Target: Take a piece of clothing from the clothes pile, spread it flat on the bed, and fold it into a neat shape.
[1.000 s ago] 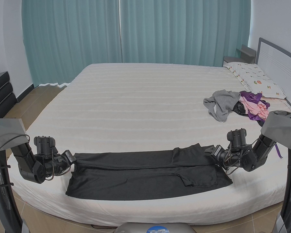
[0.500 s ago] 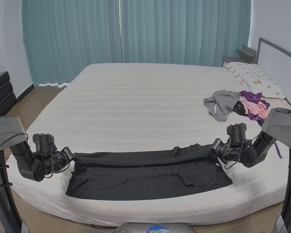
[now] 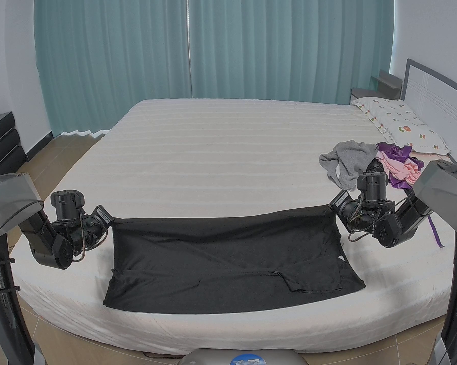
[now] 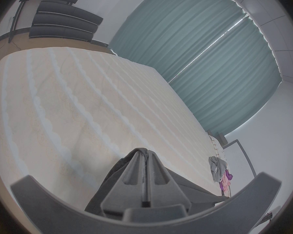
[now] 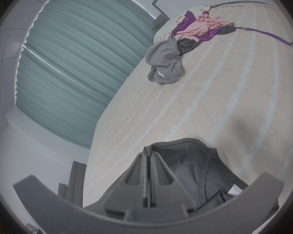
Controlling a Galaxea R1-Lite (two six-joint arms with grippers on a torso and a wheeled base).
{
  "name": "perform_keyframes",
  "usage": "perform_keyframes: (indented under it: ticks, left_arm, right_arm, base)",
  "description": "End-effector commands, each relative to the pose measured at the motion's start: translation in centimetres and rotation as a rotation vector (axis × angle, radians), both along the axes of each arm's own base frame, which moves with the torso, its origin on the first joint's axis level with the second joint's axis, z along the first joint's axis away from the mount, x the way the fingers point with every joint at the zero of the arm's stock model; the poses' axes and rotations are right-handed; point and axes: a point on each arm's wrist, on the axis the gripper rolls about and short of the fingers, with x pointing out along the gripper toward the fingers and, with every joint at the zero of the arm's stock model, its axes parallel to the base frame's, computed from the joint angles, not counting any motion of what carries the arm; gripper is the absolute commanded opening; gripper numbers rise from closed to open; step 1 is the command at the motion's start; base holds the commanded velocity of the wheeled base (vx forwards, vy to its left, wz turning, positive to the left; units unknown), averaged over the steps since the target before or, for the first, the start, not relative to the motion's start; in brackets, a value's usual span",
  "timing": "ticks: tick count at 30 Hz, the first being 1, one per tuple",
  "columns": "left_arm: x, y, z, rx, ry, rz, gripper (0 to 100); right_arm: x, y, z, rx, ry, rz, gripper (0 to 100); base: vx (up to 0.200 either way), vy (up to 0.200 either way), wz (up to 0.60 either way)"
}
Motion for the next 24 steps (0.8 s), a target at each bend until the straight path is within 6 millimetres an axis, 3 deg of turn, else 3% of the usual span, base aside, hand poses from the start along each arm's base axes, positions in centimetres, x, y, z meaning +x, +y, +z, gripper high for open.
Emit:
perform_keyframes:
  ticks: [1, 5, 11, 16, 24]
  left_arm:
    - [-0.5, 0.0, -1.0, -0.001, 0.038, -0.002, 0]
    - [-1.3, 0.0, -1.5, 0.010, 0.069, -0.009, 0]
    - [-4.1, -0.2, -2.6, 0.085, 0.139, -0.081, 0]
    - [-5.9, -0.4, -3.7, 0.130, 0.188, -0.138, 0]
    - [-6.9, -0.4, -5.5, 0.151, 0.264, -0.169, 0]
  right_arm:
    - [-0.9, -0.2, -0.6, -0.009, 0.035, 0.000, 0]
    - [-1.8, -0.5, -0.7, -0.025, 0.057, 0.005, 0]
    - [-4.4, -1.0, -2.1, -0.079, 0.144, 0.049, 0]
    - [-5.1, -1.1, -3.1, -0.090, 0.187, 0.066, 0]
    - [-5.6, -1.2, -5.2, -0.123, 0.250, 0.093, 0]
  base:
    - [0.000, 0.000, 0.00]
    - [0.000, 0.000, 0.00]
    - [0.000, 0.000, 0.00]
    - [0.000, 0.000, 0.00]
    - [0.000, 0.000, 0.00]
